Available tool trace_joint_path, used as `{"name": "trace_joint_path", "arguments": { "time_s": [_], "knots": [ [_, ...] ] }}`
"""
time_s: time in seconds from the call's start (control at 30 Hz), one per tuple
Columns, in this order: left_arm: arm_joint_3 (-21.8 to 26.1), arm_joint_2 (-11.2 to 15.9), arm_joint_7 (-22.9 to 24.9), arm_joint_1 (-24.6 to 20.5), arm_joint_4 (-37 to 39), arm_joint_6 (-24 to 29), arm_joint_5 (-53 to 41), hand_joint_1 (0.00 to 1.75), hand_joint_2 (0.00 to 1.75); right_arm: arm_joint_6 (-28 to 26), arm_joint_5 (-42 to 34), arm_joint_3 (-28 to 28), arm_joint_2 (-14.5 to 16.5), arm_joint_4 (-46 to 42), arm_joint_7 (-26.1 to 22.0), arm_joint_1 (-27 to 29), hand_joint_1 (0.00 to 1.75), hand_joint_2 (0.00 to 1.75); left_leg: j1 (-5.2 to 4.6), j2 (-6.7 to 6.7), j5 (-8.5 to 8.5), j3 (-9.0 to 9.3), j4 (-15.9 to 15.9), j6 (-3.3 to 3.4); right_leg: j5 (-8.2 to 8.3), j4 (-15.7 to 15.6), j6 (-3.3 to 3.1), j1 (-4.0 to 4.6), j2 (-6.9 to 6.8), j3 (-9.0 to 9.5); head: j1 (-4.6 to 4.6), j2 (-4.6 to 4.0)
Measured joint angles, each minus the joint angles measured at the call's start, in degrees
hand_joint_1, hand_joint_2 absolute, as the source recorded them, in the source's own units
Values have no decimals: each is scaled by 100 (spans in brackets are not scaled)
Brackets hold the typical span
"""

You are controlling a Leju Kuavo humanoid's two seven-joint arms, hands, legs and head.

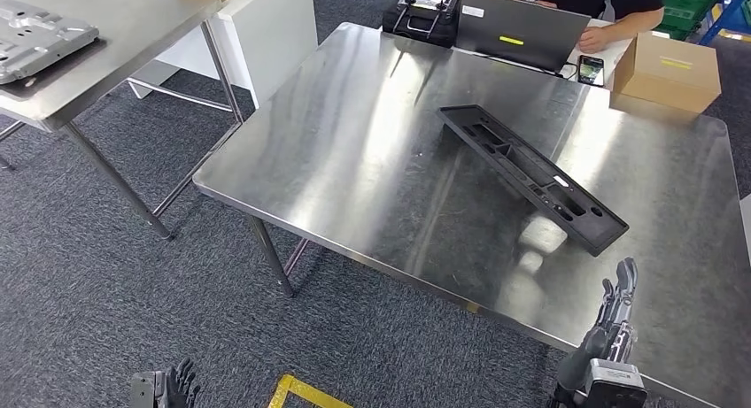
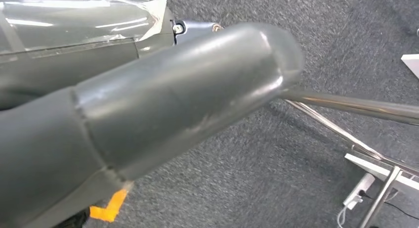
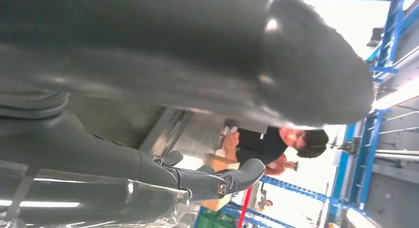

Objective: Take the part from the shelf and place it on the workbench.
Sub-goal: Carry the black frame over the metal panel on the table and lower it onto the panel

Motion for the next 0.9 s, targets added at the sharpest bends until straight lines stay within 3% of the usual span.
{"name": "trace_joint_path", "arguments": {
  "time_s": [0.07, 0.1, 0.17, 0.23, 0.27, 0.33, 0.4, 0.47, 0.53, 0.57, 0.6, 0.63, 0.7, 0.77, 0.83, 0.9],
  "knots": [
    [1, -8, 1, 2, 4, 1, -26, 0, 0, 36, 20, -40, 0, -5, 0, 38, 0, 0, -8, 9, 90, -131, 10, -5, -171, 438, 47, -2, 0, -51, -1, 0],
    [1, -15, 2, 3, 7, 1, -45, 0, 0, 62, 33, -56, 1, -8, -1, 51, 0, 0, -9, 9, 132, -191, 17, -15, -113, 342, 98, -2, 0, 87, 0, 0],
    [1, -30, 2, 3, 11, 2, -86, 0, 0, 104, 60, -86, 8, -17, -4, 62, 0, 0, -11, 7, 203, -291, 47, -53, 94, -411, 182, -11, -2, 643, 2, 0],
    [3, -37, 2, 0, 14, 4, -128, 0, 0, 118, 85, -104, 25, -26, -14, 68, 0, 0, -29, 3, 257, -358, 93, -107, 204, -1106, 161, 5, 7, 1099, -4, 0],
    [3, -39, 2, -2, 15, 4, -144, 0, 0, 120, 95, -109, 32, -31, -19, 79, 0, 0, -37, 1, 282, -378, 115, -138, 207, -1255, 129, 17, 15, 1171, -3, 0],
    [4, -38, 2, -2, 21, 11, -163, 0, 0, 123, 108, -122, 47, -38, -23, 108, 0, 0, -37, -5, 331, -405, 126, -208, 247, -1276, 48, 14, 22, 1107, -4, 0],
    [7, -33, 2, 4, 28, 27, -177, 0, 0, 130, 123, -133, 75, -42, -21, 119, 0, 0, -13, -15, 178, -480, 249, -275, 321, -1293, -67, -29, 8, 1044, -10, 0],
    [8, -32, 2, 6, 35, 43, -203, 0, 0, 150, 147, -137, 109, -42, -10, 123, 0, 0, 16, -24, -327, -662, 775, -332, 418, -1299, -172, -45, -13, 956, -21, 0],
    [10, -32, 2, 3, 43, 51, -226, 0, 0, 174, 175, -138, 131, -42, 14, 125, 0, 0, 42, -25, -778, -857, 1516, -380, 512, -1287, -202, -33, -21, 860, -26, 0],
    [13, -32, 2, 1, 48, 56, -235, 0, 0, 181, 187, -139, 139, -42, 30, 124, 0, 0, 56, -24, -829, -873, 1737, -398, 558, -1277, -191, -30, -22, 810, -27, 0],
    [15, -31, 2, -1, 51, 57, -249, 0, 0, 187, 200, -142, 148, -42, 45, 125, 0, 0, 72, -23, -759, -776, 1732, -407, 597, -1264, -172, -30, -22, 755, -28, 0],
    [19, -31, 2, -5, 55, 58, -262, 0, 0, 194, 211, -144, 155, -42, 58, 125, 0, 0, 88, -23, -619, -568, 1504, -411, 629, -1249, -149, -33, -21, 705, -28, 0],
    [34, -29, 2, -30, 58, 61, -283, 0, 0, 213, 237, -150, 173, -43, 65, 125, 0, 0, 109, -25, -387, 22, 683, -402, 675, -1213, -94, -28, -21, 631, -31, 0],
    [70, -25, 2, -56, 66, 62, -297, 0, 0, 233, 269, -152, 185, -44, 66, 123, 0, 0, 90, -41, -340, 334, 161, -360, 726, -1191, -15, -11, -28, 588, -26, 0],
    [105, -17, 3, -61, 80, 62, -319, 0, 0, 244, 303, -154, 200, -44, 67, 128, 0, 0, 48, -51, -318, 307, 89, -285, 801, -1200, 89, -4, -33, 554, -15, 0],
    [125, -18, 4, -68, 93, 66, -333, 0, 0, 249, 330, -155, 211, -43, 68, 136, 0, 0, 35, -23, -221, 228, 56, -166, 745, -1116, 135, -14, -25, 461, -12, 0]
  ]
}}
